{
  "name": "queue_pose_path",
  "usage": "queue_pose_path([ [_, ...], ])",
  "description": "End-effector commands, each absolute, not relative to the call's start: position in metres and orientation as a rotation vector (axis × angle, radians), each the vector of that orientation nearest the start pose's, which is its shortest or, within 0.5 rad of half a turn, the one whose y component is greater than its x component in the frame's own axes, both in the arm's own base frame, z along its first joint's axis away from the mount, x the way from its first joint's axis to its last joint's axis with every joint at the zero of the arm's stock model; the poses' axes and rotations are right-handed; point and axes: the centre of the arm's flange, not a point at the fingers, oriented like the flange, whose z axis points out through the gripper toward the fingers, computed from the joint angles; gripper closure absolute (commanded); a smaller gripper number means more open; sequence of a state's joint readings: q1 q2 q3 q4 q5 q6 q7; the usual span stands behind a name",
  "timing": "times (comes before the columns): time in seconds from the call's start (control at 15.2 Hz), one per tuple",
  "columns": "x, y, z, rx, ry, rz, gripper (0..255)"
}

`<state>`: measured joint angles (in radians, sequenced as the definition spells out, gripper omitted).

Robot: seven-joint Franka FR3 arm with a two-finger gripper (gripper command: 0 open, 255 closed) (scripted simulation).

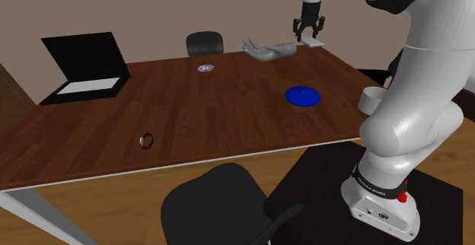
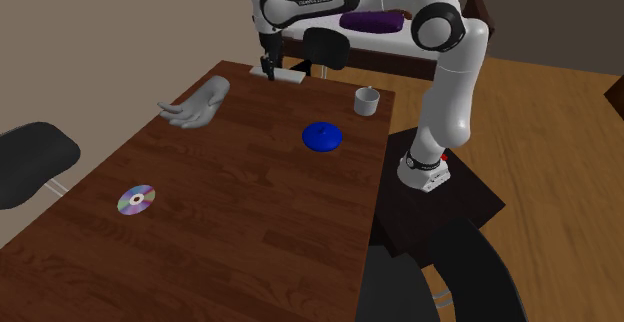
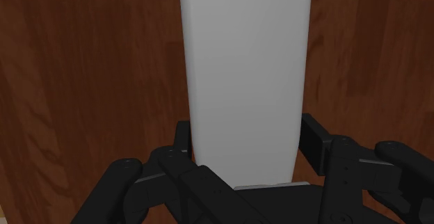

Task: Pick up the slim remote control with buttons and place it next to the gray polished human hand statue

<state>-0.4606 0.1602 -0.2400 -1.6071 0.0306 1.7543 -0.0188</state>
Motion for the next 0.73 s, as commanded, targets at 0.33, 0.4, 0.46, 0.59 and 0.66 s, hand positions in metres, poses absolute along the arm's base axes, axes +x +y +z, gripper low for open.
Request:
queue_pose_path([
  [0.33, 0.470, -0.412, 0.507, -2.965, 1.054, 0.016, 255],
  [0.4, 0.470, -0.412, 0.502, -2.965, 1.054, 0.016, 255],
  [0.46, 0.470, -0.412, 0.497, -2.965, 1.054, 0.016, 255],
  [0.59, 0.470, -0.412, 0.486, -2.965, 1.054, 0.016, 255],
  [0.66, 0.470, -0.412, 0.481, -2.965, 1.054, 0.016, 255],
])
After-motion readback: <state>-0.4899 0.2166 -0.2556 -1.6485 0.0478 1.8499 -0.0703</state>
